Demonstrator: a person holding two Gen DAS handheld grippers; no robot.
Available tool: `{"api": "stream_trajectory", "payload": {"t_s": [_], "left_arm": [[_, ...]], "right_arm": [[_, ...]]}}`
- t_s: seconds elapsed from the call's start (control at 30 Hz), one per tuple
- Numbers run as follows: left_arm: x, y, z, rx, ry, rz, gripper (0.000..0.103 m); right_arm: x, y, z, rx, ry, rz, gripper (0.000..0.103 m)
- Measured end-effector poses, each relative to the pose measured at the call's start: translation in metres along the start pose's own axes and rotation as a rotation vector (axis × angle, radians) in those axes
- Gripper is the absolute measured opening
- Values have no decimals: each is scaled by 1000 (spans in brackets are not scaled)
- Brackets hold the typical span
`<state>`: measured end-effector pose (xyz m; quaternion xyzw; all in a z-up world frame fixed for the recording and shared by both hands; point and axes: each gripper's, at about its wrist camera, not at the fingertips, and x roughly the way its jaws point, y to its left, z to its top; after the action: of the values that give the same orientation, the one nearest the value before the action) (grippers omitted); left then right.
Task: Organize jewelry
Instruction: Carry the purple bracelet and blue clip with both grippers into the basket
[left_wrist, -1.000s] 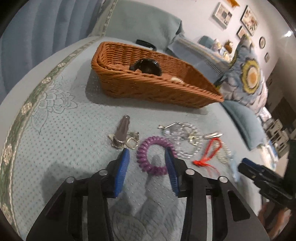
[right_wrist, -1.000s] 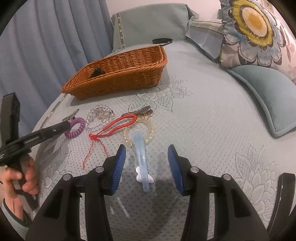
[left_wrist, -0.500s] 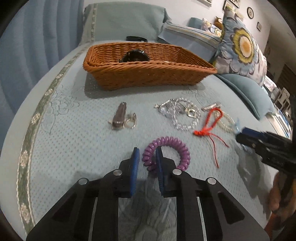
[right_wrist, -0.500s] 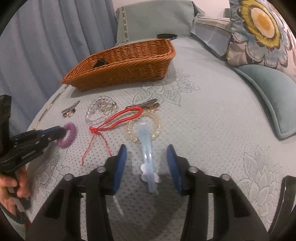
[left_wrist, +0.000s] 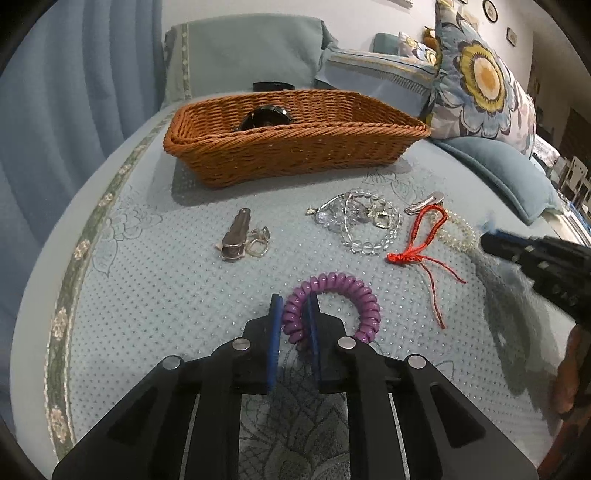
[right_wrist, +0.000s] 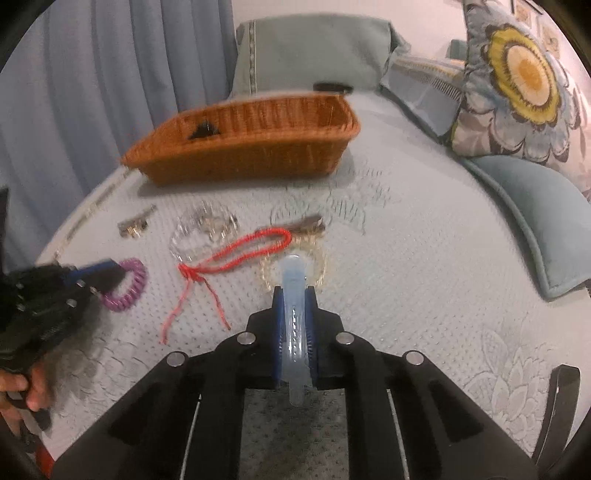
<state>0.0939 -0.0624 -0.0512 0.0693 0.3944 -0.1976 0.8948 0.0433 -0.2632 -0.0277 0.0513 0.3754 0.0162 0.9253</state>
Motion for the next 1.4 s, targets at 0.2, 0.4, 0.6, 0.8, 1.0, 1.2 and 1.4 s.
{"api": "stream_trajectory", "payload": {"t_s": [0.2,0.4,0.6,0.8,1.0,1.2,1.4], "left_arm": [[-12,9,4,-55,-60,-60,9],[-29,6,9,-61,-134,-77,9],[-52,6,23,-73,-217,-87,9],[-66,8,67,-71,-301,-85,9],[-48,15,116,-56,-351,-56,9],[4,29,152,-84,-316,-39,9],[48,37,163,-120,-255,-64,9]], "right_arm": [[-21,-16,6,48,-81,22,9],[-29,-17,8,57,-119,29,9],[-63,-9,25,55,-272,22,9],[-61,8,78,-12,-321,53,9],[-7,23,140,-60,-271,95,9],[66,21,178,-24,-157,131,9],[133,11,188,36,3,180,9]]}}
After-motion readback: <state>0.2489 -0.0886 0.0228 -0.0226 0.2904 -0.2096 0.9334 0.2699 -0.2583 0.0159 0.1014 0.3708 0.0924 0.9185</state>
